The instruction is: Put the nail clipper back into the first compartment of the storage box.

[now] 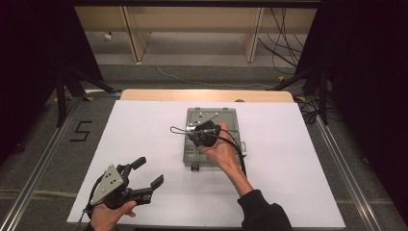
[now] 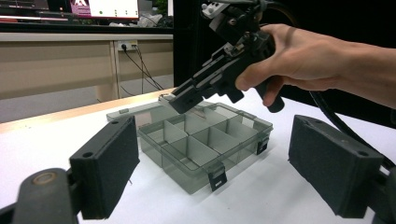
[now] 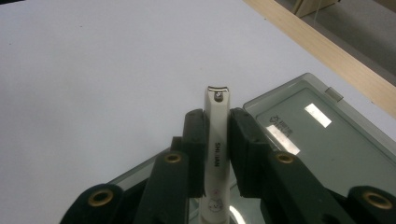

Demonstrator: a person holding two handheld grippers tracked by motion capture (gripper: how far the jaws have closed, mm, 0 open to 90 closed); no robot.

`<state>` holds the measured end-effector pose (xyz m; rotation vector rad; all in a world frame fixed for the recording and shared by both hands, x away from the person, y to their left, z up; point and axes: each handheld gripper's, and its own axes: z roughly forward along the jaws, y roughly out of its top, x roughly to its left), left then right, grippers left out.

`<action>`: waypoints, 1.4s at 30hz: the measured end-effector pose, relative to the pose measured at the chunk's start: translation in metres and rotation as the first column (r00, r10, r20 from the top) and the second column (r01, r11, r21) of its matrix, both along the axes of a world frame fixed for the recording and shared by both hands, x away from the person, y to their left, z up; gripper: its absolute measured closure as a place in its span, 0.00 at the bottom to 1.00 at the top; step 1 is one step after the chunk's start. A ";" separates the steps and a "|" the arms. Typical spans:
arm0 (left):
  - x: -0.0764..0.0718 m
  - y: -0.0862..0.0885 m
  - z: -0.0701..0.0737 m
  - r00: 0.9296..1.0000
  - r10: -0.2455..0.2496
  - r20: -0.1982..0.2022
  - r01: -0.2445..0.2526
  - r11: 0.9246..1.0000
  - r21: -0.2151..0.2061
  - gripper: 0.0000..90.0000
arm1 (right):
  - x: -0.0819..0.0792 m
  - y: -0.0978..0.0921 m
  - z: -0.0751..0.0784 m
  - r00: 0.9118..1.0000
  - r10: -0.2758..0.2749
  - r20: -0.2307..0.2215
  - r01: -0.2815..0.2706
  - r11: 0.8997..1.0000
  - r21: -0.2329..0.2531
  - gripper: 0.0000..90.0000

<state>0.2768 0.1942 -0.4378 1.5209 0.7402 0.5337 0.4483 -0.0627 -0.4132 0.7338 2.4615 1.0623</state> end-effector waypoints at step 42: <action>-0.001 0.000 0.000 1.000 -0.003 -0.004 0.003 1.000 -0.010 0.17 | 0.026 0.024 -0.025 0.989 -0.117 -0.089 0.117 0.993 -0.004 0.85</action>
